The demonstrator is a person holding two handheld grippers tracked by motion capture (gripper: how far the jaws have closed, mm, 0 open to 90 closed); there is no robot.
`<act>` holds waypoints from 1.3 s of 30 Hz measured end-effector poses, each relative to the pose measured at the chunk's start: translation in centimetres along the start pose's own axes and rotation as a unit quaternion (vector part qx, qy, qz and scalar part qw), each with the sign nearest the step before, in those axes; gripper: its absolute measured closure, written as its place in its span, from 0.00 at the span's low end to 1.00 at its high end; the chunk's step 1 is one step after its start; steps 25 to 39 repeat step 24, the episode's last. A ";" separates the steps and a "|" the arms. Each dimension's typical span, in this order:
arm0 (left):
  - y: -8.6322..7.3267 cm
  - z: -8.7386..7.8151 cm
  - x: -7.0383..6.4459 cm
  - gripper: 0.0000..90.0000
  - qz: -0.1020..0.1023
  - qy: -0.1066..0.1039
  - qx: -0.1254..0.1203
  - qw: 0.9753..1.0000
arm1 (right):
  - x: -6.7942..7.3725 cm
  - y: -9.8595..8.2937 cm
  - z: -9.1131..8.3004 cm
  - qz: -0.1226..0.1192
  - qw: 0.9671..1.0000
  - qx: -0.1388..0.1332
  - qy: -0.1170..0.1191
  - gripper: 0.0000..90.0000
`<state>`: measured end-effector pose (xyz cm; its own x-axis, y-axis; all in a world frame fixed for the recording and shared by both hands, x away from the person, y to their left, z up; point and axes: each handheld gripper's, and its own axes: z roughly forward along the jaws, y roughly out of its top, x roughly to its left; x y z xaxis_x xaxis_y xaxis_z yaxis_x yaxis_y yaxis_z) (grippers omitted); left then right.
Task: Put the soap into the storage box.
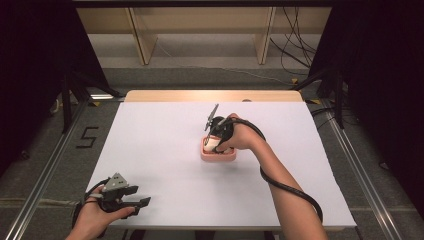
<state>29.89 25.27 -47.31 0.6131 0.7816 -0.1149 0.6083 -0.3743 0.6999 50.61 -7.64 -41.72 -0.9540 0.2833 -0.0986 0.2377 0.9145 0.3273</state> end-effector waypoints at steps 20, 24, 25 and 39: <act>-0.1 0.0 0.2 0.39 0.005 0.002 0.002 1.000 | 5.2 -9.2 -1.4 0.062 0.991 -0.102 -0.051 0.39; 0.0 0.1 0.1 0.39 0.000 0.002 0.004 1.000 | 6.2 -10.8 -1.2 0.089 0.987 -0.117 -0.061 0.39; 0.0 0.1 0.1 0.39 0.000 0.002 0.004 1.000 | 6.2 -10.8 -1.2 0.089 0.987 -0.117 -0.061 0.39; 0.0 0.1 0.1 0.39 0.000 0.002 0.004 1.000 | 6.2 -10.8 -1.2 0.089 0.987 -0.117 -0.061 0.39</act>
